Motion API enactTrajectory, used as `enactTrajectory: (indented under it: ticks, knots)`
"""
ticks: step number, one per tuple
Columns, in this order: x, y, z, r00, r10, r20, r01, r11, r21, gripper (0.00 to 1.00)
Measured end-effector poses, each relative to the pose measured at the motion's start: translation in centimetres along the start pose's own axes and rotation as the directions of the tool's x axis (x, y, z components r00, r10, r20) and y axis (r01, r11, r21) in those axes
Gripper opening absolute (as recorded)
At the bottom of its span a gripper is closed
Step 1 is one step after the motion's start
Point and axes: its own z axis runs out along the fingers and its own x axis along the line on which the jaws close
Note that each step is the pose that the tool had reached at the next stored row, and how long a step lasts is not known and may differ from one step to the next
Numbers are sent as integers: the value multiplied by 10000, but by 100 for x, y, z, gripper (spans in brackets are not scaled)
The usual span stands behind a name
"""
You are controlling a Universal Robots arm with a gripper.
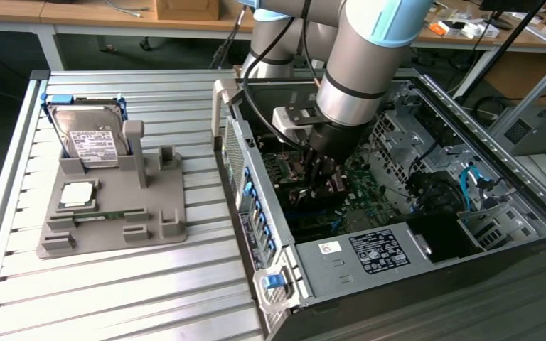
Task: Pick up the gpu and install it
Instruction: 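Insert the gpu into the slot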
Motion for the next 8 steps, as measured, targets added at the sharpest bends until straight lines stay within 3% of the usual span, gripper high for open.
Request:
enactTrajectory:
  ticks: [8]
  knots:
    - [-2, 1, -6, 10000, 1, 3, -1, 10000, 4, 27]
